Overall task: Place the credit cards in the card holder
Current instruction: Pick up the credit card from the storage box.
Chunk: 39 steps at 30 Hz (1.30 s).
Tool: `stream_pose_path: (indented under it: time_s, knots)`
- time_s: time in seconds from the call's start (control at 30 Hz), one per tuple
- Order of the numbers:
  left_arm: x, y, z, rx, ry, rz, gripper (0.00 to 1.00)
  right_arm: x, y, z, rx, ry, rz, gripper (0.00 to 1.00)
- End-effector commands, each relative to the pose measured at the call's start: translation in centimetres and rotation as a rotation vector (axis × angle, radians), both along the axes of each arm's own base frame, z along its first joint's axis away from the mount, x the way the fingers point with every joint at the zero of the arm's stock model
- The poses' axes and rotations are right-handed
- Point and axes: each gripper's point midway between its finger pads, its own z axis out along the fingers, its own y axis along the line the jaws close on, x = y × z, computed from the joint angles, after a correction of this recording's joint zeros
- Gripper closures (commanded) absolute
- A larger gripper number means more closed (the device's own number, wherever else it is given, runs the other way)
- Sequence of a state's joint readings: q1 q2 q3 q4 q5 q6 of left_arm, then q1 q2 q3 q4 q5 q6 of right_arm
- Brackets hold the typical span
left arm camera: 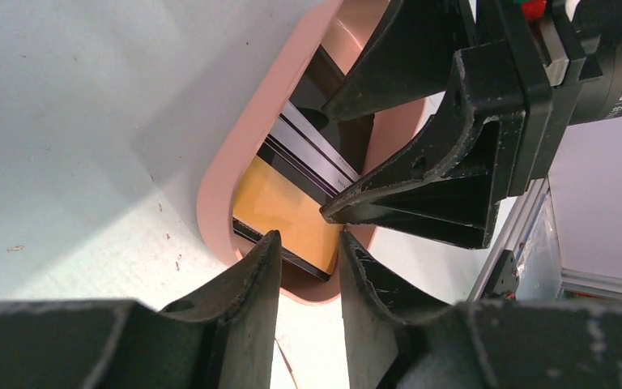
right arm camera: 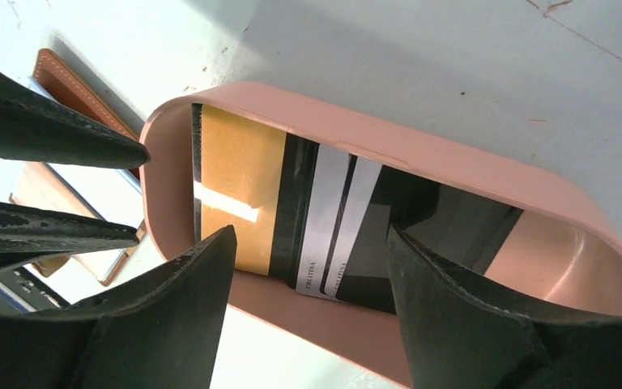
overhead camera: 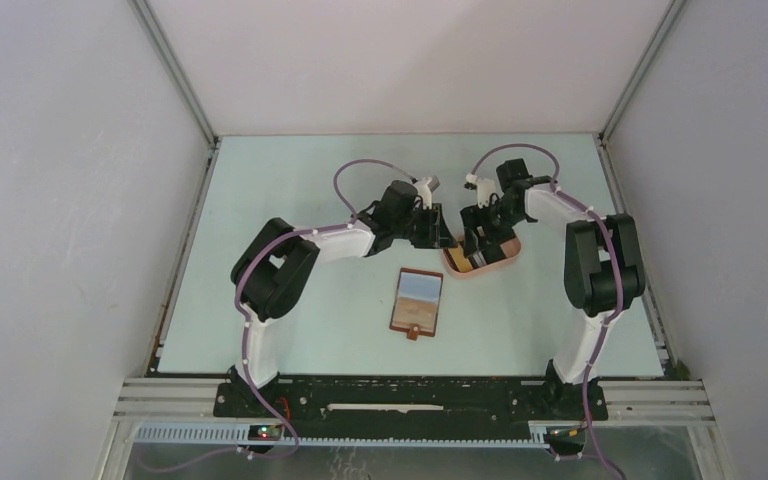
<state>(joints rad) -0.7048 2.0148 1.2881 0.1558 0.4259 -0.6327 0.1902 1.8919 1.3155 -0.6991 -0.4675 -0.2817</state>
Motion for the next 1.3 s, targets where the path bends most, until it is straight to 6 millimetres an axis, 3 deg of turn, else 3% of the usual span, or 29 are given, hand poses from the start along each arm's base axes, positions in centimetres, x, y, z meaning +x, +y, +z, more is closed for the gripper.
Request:
stream_pose_path:
  time_s: [0.0, 0.2, 0.3, 0.37, 0.5, 0.57, 0.67, 1.0, 1.27]
  knots:
    - [-0.3, -0.3, 0.3, -0.027, -0.008, -0.009, 0.63, 0.8, -1.0, 1.7, -0.063, -0.084, -0.027, 0.21]
    - [-0.3, -0.3, 0.4, -0.028, -0.009, -0.01, 0.63, 1.5, -3.0, -0.4, -0.185, -0.086, -0.062, 0.16]
    - [-0.3, -0.3, 0.3, -0.029, -0.008, -0.01, 0.62, 1.8, -3.4, -1.0, -0.214, -0.085, -0.077, 0.02]
    - [-0.3, -0.4, 0.2, -0.029, -0.007, -0.012, 0.62, 1.9, -3.6, -1.5, -0.224, -0.076, -0.091, 0.0]
    - [-0.3, -0.4, 0.2, -0.031, -0.007, -0.015, 0.61, 1.0, -3.0, -2.5, -0.182, -0.012, -0.081, 0.0]
    - [-0.3, -0.5, 0.1, -0.031, -0.004, -0.016, 0.61, 0.5, -2.5, -2.9, -0.158, 0.017, -0.067, 0.06]
    - [-0.4, -0.6, 0.0, -0.034, 0.0, -0.019, 0.61, -0.1, -1.6, -2.9, -0.116, 0.049, -0.041, 0.0]
    - [-0.4, -0.7, -0.3, -0.034, 0.008, -0.024, 0.62, -1.4, 1.0, -1.3, 0.024, 0.117, 0.013, 0.15]
    - [-0.4, -0.8, -0.1, -0.039, 0.005, -0.027, 0.62, -1.4, 0.6, -1.6, 0.029, 0.147, 0.006, 0.31]
